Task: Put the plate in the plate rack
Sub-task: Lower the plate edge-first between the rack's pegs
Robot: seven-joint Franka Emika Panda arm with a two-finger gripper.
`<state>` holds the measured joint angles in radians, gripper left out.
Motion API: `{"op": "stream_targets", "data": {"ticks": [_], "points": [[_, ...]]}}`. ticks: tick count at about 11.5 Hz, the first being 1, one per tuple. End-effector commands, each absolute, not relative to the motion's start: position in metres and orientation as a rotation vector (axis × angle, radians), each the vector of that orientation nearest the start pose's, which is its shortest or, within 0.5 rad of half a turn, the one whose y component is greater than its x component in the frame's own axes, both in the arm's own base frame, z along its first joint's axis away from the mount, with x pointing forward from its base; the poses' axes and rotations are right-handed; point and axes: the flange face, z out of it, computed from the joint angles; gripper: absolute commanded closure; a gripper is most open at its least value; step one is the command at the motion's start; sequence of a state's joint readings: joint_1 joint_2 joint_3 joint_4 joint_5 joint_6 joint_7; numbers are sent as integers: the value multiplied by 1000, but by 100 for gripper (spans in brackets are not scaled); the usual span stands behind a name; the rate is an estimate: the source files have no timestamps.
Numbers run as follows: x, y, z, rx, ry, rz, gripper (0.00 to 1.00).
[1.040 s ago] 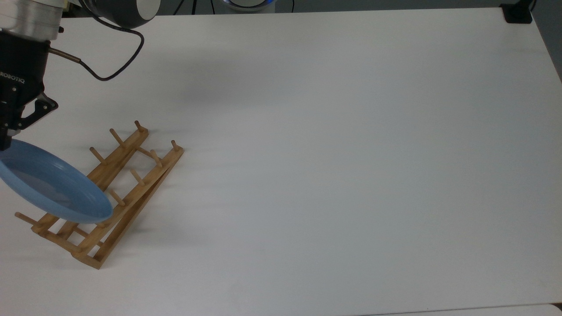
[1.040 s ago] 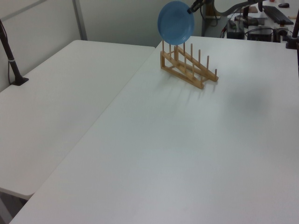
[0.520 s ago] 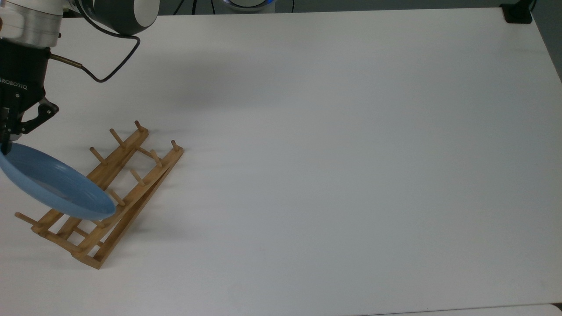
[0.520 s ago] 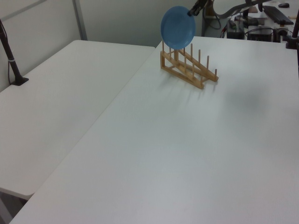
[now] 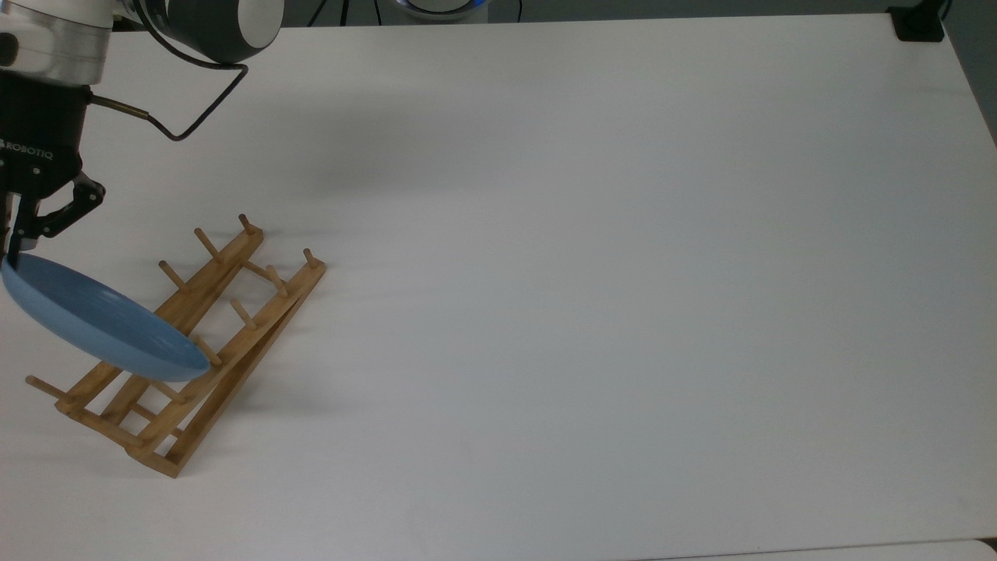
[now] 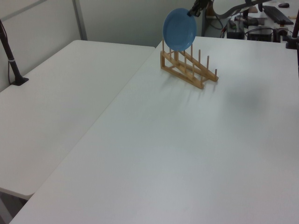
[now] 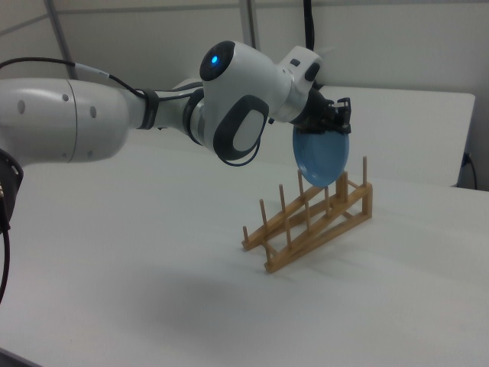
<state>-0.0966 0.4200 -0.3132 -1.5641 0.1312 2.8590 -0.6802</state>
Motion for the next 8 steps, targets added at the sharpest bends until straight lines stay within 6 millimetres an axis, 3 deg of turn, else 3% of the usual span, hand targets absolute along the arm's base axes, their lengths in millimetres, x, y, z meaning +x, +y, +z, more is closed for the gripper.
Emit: {"op": "stream_targets", "data": {"ticks": [1,8], "points": [[679,-256,506,-3326,-501,-1403,100],[683,-254,504,-3297,-453,-1523,100]]}}
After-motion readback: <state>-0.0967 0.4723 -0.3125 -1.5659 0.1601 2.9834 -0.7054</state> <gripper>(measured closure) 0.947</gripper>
